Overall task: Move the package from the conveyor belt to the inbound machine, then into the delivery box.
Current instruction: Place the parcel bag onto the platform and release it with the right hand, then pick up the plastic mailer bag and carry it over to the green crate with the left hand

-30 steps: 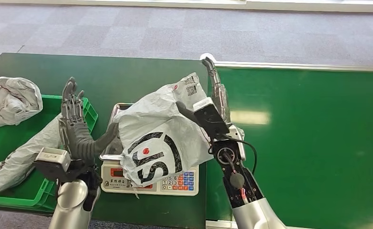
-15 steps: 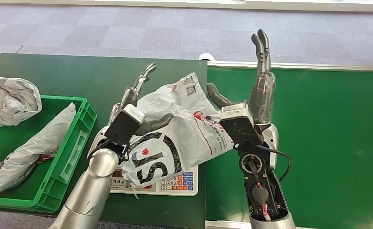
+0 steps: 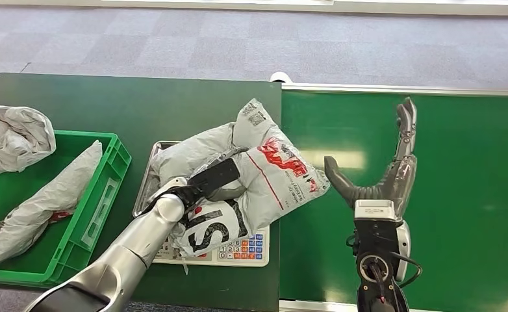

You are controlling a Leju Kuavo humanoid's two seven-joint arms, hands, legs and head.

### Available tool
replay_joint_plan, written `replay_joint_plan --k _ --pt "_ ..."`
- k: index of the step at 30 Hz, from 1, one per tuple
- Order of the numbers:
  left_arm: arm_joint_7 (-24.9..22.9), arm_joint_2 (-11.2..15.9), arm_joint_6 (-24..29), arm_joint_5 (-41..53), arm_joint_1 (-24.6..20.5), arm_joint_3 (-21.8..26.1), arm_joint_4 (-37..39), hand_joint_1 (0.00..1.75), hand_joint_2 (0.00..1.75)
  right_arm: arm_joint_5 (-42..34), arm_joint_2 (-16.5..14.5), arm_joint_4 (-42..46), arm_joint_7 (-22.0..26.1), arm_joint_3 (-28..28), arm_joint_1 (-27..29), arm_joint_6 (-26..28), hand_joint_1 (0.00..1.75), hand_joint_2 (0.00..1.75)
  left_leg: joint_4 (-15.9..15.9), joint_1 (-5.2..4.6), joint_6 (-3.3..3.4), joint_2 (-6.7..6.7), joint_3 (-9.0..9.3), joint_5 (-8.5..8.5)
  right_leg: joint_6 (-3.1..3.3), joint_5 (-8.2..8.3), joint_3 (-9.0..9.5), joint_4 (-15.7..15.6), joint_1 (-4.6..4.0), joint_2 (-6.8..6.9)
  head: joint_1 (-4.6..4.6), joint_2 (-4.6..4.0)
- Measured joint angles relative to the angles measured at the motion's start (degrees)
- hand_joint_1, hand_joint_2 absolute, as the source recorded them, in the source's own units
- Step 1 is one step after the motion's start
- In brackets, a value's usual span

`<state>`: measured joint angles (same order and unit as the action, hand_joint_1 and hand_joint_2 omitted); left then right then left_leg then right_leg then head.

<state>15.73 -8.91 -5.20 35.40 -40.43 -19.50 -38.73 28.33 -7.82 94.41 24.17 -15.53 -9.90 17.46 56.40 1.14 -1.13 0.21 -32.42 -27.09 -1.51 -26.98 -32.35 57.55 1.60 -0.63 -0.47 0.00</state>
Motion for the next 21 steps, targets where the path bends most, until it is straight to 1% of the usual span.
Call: replay_joint_plan --k 3,6,11,14,16,21 --pt "0.05 0.27 -0.08 0.63 -2.3 -0.1 5.1 1.73 1.75 -1.9 0.65 0.46 0.78 0.41 2.1 -1.43 0.0 1.75 -0.02 0.0 0.0 -0.05 0.07 0.0 0.0 -0.01 0.11 0.0 0.0 0.01 0.0 0.0" --pt "0.61 0.49 0.13 0.35 -3.89 -0.05 8.07 1.73 1.75 -2.81 0.99 0.62 0.81 0.67 3.34 -2.11 0.0 1.75 -0.04 0.0 -0.01 -0.03 0.21 0.0 0.01 -0.01 0.25 0.0 -0.01 0.01 0.01 0.0" --pt "4.72 0.9 1.16 -2.96 -4.02 1.38 9.3 1.75 1.75 -4.33 1.48 0.65 1.03 0.77 4.73 -2.91 0.0 1.75 -0.05 0.01 -0.02 -0.02 0.34 0.02 0.02 0.0 0.35 0.0 -0.01 0.01 0.01 0.0" --pt "7.2 1.13 1.88 -5.88 -3.23 3.11 8.44 1.75 1.75 -5.02 1.64 0.6 1.35 0.78 5.19 -3.08 0.0 1.75 -0.04 0.01 -0.03 -0.02 0.33 0.03 0.02 0.01 0.35 0.01 -0.01 0.01 0.01 0.0" --pt "8.0 1.37 1.95 -7.74 -2.39 4.29 6.82 1.75 1.75 -6.07 1.68 0.48 1.68 0.78 5.39 -3.51 0.0 1.75 -0.04 0.01 -0.03 -0.02 0.32 0.03 0.02 0.01 0.33 0.01 -0.01 0.01 0.01 0.0" --pt "8.41 2.22 1.82 -13.2 0.4 6.73 -0.45 1.75 1.75 -8.03 1.65 -0.18 2.3 0.62 5.44 -5.3 0.0 1.75 -0.04 0.01 -0.04 -0.08 0.16 0.03 0.02 0.0 0.2 0.02 -0.02 0.02 0.01 0.0"
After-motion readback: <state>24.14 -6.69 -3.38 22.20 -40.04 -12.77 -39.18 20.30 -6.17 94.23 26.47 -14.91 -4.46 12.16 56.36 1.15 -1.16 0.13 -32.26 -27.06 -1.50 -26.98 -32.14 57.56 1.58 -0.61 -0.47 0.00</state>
